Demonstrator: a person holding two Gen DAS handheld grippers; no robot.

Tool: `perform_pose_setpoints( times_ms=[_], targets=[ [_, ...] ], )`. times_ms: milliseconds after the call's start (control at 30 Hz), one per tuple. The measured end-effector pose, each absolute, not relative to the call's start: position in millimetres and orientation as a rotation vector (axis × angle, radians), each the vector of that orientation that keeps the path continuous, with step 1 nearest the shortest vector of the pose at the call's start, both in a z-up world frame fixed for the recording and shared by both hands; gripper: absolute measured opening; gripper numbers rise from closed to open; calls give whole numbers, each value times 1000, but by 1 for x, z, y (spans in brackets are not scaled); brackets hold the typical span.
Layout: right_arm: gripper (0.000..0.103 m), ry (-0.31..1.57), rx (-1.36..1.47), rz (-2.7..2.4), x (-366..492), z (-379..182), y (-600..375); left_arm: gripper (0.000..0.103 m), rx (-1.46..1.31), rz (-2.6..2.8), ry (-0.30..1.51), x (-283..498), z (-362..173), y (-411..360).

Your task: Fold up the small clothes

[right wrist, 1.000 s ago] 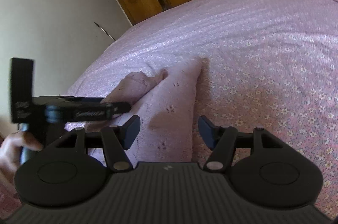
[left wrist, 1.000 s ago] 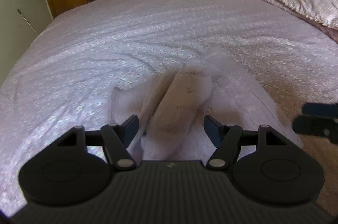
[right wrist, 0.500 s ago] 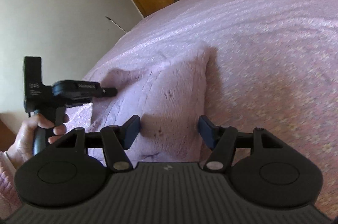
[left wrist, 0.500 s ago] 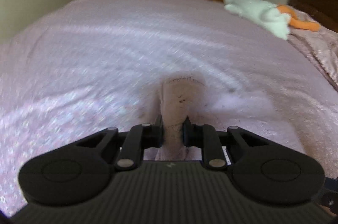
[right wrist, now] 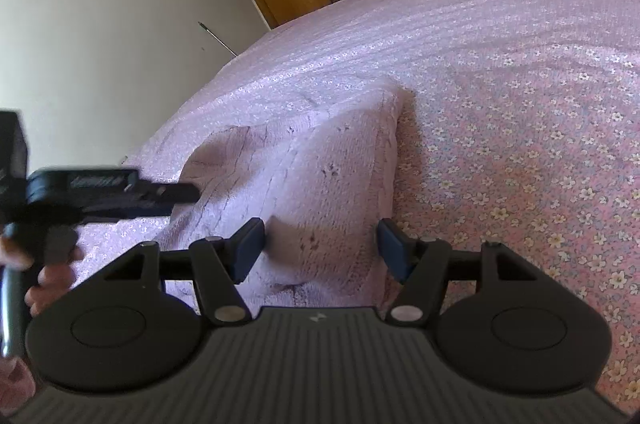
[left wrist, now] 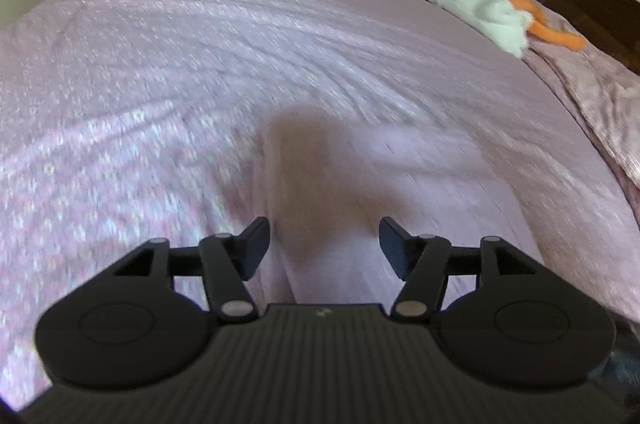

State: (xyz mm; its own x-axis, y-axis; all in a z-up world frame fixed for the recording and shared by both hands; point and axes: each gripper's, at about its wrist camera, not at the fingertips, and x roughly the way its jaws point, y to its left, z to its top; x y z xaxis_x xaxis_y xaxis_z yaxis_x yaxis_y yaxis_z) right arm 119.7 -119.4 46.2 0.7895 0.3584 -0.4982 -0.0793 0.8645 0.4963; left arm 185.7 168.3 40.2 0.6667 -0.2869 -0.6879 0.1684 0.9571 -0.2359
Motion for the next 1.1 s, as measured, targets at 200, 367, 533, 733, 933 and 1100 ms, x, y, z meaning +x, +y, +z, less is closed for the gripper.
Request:
perform_pose_setpoints(
  times_ms=[200,367,533,733,933,1100],
  targets=[
    [70,626,465,239,119,52,-110,48,-167,-304,840,159,23,163],
    [70,616,368,289,116,64,-91,18,-242,-228,816,157,22,179],
    [70,636,357,275,119,62,-99,20,-251,-222,847,158,19,190],
    [70,640,482,264,132,64,-133,60,-286,-206,815,153,27,194],
    [81,706,550,288,155,49,-145,64,-290,-190,862,163,18,192],
    [84,755,642,350,176,29,-148,76,-310,-186,876,168,6,191]
  ],
)
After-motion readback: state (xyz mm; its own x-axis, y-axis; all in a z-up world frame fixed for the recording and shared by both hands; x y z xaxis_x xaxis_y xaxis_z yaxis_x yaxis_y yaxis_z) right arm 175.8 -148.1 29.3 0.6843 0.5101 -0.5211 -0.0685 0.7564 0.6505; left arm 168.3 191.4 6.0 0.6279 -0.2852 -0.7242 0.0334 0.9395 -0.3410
